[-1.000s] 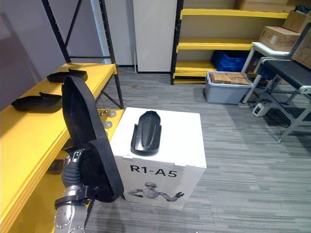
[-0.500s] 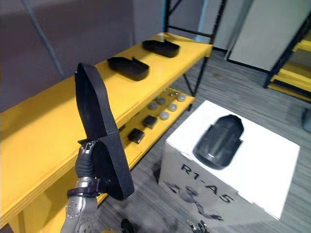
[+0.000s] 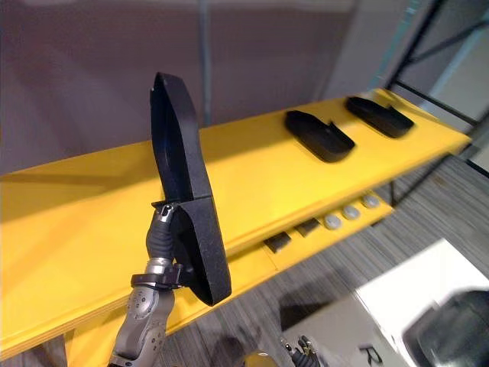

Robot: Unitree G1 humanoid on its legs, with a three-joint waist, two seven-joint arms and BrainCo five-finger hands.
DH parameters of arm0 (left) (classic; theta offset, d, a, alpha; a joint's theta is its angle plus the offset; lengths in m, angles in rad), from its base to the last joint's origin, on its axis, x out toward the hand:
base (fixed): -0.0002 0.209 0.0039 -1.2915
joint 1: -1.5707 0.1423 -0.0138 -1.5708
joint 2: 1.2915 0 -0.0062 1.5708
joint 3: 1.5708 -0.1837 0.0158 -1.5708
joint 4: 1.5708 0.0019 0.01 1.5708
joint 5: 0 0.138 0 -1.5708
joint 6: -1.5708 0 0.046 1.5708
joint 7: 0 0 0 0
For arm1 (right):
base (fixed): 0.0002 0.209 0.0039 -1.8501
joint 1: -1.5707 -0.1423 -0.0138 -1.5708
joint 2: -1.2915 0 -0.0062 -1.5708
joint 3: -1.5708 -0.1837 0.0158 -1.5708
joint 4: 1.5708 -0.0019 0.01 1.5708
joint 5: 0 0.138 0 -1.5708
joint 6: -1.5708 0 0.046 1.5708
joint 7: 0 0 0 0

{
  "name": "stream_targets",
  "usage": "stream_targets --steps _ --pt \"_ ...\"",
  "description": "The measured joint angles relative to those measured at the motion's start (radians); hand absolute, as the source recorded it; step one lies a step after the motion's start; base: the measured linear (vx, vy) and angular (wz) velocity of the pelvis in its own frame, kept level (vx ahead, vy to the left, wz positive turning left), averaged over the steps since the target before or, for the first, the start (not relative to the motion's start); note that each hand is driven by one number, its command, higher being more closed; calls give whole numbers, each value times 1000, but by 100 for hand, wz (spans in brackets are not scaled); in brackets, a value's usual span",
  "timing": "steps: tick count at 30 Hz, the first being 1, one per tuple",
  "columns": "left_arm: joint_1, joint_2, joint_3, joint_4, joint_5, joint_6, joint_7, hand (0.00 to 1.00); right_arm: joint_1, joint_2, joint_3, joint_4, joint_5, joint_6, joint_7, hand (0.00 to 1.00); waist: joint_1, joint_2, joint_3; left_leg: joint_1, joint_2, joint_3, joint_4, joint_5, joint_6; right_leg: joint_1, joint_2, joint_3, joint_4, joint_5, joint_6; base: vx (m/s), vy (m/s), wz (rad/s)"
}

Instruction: Walk over and take plastic housings, then place them on the shelf

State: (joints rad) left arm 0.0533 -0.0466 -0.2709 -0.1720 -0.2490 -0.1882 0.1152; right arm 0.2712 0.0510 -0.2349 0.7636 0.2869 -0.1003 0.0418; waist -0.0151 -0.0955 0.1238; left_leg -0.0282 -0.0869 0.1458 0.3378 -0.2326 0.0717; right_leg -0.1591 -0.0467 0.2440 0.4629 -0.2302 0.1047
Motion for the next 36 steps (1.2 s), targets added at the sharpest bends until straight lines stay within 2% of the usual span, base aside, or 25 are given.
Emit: stream_targets --steps 1,3,5,8,14,21,23,27,31,33,36 --pt "2 0 -1 3 0 4 4 100 -2 -5 3 -2 0 0 0 0 12 21 -5 0 13 -37 10 -3 -7 34 3 -41 -41 3 -5 309 -245 98" --pt "1 0 -4 3 0 3 7 100 -4 -7 12 -4 -1 -1 0 0 20 36 -12 14 32 -75 7 -8 -30 93 10 -91 -98 13 -22 205 -188 62" --pt "0 0 -23 3 3 3 7 100 -2 -6 20 -2 -1 -1 0 0 30 39 -15 39 49 -98 -4 -9 -50 144 21 -125 -142 24 -40 142 -164 42" --pt "-1 3 -55 5 33 5 -4 100 -1 -6 20 -2 -3 -1 -2 0 28 38 -22 54 59 -123 -24 -11 -76 175 25 -157 -177 34 -55 78 -105 29" --pt "-1 5 -73 20 58 7 -16 100 1 -6 21 -4 -5 0 -3 0 29 37 -43 77 59 -121 -46 -7 -77 204 23 -172 -206 46 -70 11 -8 5" --pt "-55 9 -91 72 99 17 -2 100 18 -4 19 -5 -11 0 -7 0 26 38 -61 102 53 -113 -75 19 -59 214 19 -171 -208 50 -69 -56 2 -2" --pt "-107 9 -85 116 122 29 16 100 22 -4 19 -4 -24 0 -7 0 13 39 -68 104 55 -110 -100 29 -59 208 20 -171 -203 52 -72 -151 -71 -1" --pt "-246 12 -47 239 166 62 62 100 21 -6 6 -5 -25 0 -11 0 -30 43 -75 114 89 -22 -122 32 -72 187 35 -145 -192 59 -83 -100 -70 -19" --pt "-363 11 -9 329 198 90 102 100 43 -6 -20 -3 -27 2 -15 0 -54 46 -90 120 94 12 -151 50 -75 159 44 -116 -175 60 -85 -12 -33 -28" --pt "-432 8 24 388 208 104 130 100 43 -2 -40 -1 -26 5 -16 0 -81 48 -90 121 93 21 -165 64 -72 145 46 -108 -166 60 -84 35 -13 -13" --pt "-508 2 72 446 236 132 167 100 40 -1 -42 -1 -26 6 -16 0 -92 52 -87 120 92 46 -187 79 -83 119 50 -88 -157 60 -84 29 -7 -18"
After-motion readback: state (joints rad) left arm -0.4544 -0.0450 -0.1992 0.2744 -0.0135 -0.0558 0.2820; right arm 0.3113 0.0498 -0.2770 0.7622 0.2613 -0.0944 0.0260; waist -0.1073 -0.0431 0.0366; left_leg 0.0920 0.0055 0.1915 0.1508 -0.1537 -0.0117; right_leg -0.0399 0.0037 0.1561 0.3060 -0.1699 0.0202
